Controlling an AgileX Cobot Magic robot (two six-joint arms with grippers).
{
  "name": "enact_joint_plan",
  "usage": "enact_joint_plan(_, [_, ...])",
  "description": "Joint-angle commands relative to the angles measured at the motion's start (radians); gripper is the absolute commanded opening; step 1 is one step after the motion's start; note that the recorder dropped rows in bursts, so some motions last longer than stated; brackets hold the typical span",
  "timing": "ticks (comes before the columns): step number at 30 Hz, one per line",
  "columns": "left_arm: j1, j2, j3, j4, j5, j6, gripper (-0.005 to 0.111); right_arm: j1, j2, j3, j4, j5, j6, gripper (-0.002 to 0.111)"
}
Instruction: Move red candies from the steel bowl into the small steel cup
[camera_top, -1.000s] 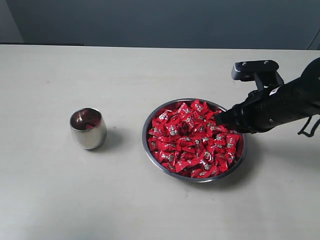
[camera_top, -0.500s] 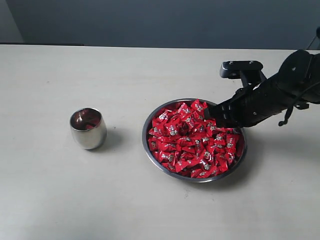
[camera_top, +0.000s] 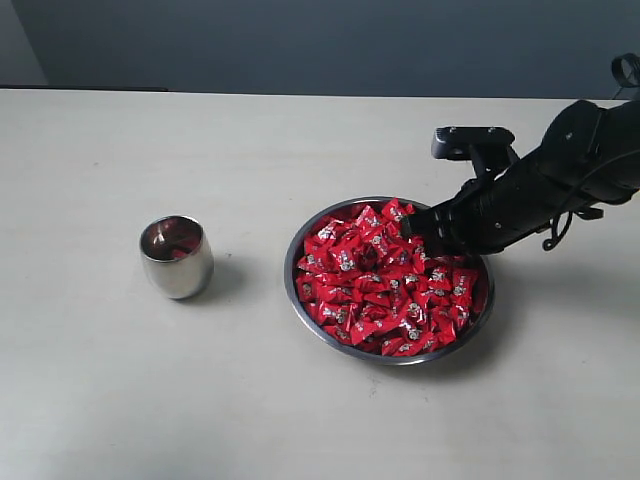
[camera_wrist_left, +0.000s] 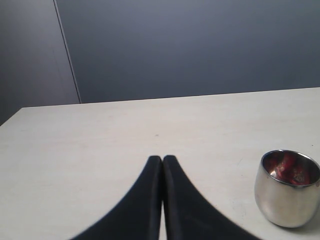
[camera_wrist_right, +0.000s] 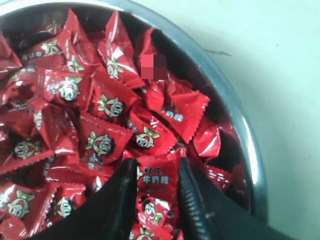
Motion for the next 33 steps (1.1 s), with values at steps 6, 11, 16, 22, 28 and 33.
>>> enact_joint_plan(6, [0.001,-0.004,0.004,0.001,-0.006,-0.001,0.0,-0.002,0.0,-0.013,0.034,0.01,-0.008,0.029])
enact_joint_plan(11, [0.001,-0.004,0.004,0.001,-0.006,-0.001,0.0,-0.002,0.0,-0.043,0.071,0.024,-0.008,0.029])
enact_joint_plan(16, [0.001,-0.004,0.004,0.001,-0.006,-0.001,0.0,-0.002,0.0,-0.063,0.067,0.049,-0.008,0.029])
enact_joint_plan(22, [0.001,-0.004,0.004,0.001,-0.006,-0.001,0.0,-0.002,0.0,-0.063,0.047,0.065,-0.008,0.029])
enact_joint_plan(28, [0.001,-0.004,0.004,0.001,-0.006,-0.001,0.0,-0.004,0.0,-0.063,0.005,0.063,0.016,0.029])
enact_joint_plan(33, [0.001,-0.004,0.004,0.001,-0.006,-0.001,0.0,-0.004,0.0,-0.063,-0.015,0.076,0.036,0.029])
